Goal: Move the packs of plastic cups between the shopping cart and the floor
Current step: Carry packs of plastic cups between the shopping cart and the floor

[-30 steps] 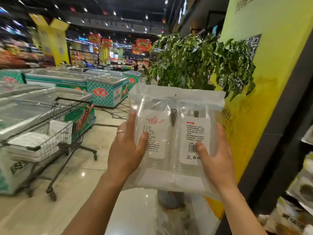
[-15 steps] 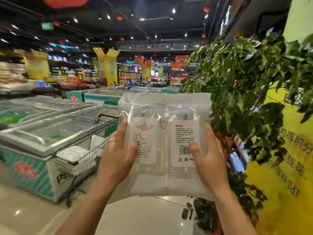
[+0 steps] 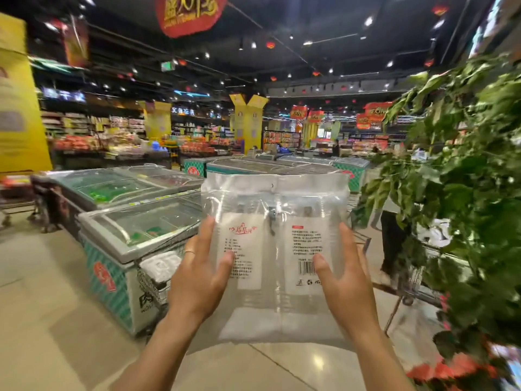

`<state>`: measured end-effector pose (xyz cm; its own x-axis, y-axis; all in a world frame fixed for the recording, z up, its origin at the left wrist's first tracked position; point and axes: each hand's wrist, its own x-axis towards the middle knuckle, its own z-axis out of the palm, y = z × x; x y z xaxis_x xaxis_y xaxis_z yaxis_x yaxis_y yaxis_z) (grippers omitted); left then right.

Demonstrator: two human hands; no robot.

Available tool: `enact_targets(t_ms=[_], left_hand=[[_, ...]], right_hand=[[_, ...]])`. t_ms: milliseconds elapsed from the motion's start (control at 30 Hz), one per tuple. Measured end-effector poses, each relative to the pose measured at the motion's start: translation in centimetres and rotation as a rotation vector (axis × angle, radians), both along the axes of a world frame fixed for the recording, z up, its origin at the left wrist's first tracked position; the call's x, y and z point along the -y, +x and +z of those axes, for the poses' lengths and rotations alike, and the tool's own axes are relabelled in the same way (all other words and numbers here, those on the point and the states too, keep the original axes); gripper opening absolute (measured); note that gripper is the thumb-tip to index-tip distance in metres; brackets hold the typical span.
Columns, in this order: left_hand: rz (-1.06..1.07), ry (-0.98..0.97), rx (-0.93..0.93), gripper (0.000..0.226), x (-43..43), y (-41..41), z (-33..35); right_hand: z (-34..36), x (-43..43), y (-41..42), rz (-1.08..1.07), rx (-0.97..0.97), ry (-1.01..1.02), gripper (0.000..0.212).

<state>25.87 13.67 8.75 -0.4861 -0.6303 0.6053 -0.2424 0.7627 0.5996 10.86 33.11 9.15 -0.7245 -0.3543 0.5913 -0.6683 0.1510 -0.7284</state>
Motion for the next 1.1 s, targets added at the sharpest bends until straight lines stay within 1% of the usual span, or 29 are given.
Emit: enact_targets(t_ms=[100, 200, 367, 667, 867, 967, 1100], left_hand=[[0.035, 0.003, 0.004, 0.074, 3.1, -2.4, -0.5], [0.066, 0.017, 0.013, 0.073, 6.8, -4.6, -1.5], [0.12, 0.025, 0.012, 0.073, 14.9, -9.1, -3.1], [0.117, 0.059, 0.019, 0.069, 31.7, -19.7, -3.5], [0.115, 0.058, 0.043, 0.07, 39.9, -24.6, -4.6], [0.143, 0.059, 0.061, 0.07, 43.4, -26.9, -5.2], [0.176, 0.047, 0.094, 0.07, 48.0, -30.7, -6.6]], right_hand=[[-0.7, 4.0, -3.3, 0.021, 0.022, 0.024, 0.072], [-1.8, 8.3, -6.2, 0.064, 0.037, 0.002, 0.072], [-3.1, 17.0, -11.1, 0.133, 0.067, -0.013, 0.071], [-3.5, 33.5, -21.4, 0.09, 0.078, -0.005, 0.069], [-4.8, 41.6, -26.7, 0.115, 0.088, 0.005, 0.068], [-5.7, 45.7, -29.9, 0.137, 0.146, -0.043, 0.072], [-7.2, 51.1, -34.7, 0.176, 0.232, -0.046, 0.068]])
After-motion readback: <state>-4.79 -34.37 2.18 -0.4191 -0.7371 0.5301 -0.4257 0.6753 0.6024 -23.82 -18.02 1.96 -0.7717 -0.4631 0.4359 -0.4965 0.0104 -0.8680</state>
